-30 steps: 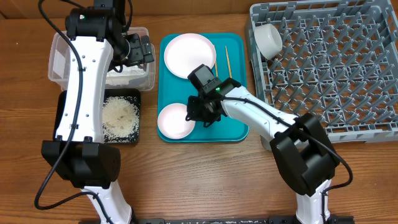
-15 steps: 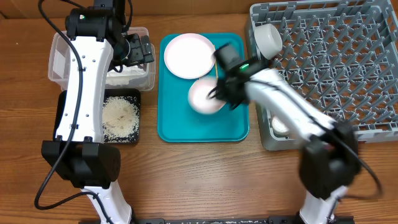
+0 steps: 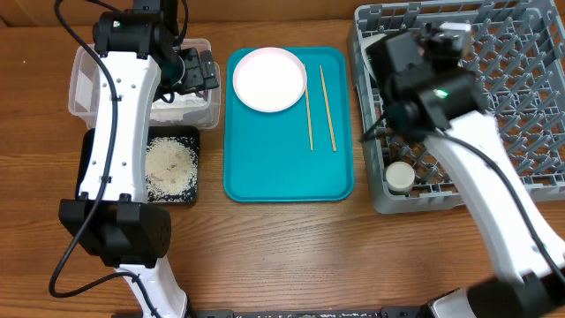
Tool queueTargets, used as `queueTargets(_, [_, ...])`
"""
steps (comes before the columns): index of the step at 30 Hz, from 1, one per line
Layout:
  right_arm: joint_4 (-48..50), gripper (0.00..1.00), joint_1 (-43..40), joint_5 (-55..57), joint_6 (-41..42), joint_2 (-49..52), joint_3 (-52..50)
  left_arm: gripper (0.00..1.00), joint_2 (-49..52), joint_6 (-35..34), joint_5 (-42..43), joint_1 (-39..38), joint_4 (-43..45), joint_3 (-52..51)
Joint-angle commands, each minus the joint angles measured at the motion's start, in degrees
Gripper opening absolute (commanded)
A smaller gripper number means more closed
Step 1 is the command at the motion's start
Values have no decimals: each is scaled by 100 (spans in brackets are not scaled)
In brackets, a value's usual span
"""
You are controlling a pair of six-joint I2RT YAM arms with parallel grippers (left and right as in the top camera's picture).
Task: Sort waste into correct bins and load items into the dishwasher
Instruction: 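Carry the pink bowl into the dish rack and release it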
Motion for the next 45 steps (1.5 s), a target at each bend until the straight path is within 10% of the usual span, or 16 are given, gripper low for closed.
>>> queueTargets(1, [275,4,-68,1344,-46,236,-348,100,-24,83,-72,24,-2,131])
queueTargets(12, [1818,4,-52,2380,-144,774,-1528,100,-24,83,-72,24,-2,131])
queueTargets(23, [4325,4,26,1497,-2581,789,-2208,100,-24,83,-74,24,-2,131])
queueTargets(45, [5536,4,4,1414,-3635,800,-2730,100,-24,83,-74,24,-2,131])
